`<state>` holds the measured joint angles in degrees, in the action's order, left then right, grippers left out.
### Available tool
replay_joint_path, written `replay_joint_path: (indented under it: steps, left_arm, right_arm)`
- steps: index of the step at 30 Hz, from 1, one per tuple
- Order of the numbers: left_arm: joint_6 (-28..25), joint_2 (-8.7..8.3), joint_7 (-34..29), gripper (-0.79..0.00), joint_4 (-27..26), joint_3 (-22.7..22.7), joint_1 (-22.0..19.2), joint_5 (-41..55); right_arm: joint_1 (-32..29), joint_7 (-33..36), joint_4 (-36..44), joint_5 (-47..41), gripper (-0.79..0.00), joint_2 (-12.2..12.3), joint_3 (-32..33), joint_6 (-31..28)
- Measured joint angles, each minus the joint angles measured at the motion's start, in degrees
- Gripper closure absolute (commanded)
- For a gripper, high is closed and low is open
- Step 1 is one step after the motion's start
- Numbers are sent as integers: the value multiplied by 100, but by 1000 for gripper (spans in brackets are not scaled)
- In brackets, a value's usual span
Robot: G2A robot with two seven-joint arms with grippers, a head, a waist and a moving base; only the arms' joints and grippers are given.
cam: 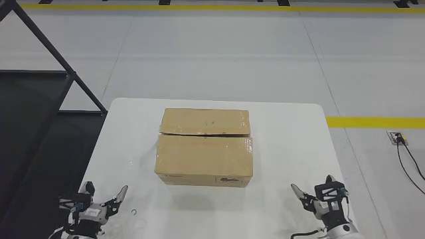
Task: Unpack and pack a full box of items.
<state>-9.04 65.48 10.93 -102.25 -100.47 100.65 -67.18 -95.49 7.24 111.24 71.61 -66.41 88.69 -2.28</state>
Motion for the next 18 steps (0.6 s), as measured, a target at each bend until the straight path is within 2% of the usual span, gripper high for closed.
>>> replay_joint_path:
  steps: [4,8,12,18]
  left_arm:
    - [-795,-49,276,-785,-46,-439,38,340]
    - [-1843,-114,454,-785,-135,-850,67,601]
    - [-2864,-173,310,-785,-145,-1102,96,939]
    - [-2875,-174,305,-785,-142,-1104,97,931]
  right_arm:
    - [349,563,196,-745,-785,-34,-161,-186]
    - [717,953,332,-1306,-785,-73,-384,-195]
    - [833,1091,362,-1345,-785,-78,-440,-207]
    - [827,1082,360,-1340,-785,-77,-437,-207]
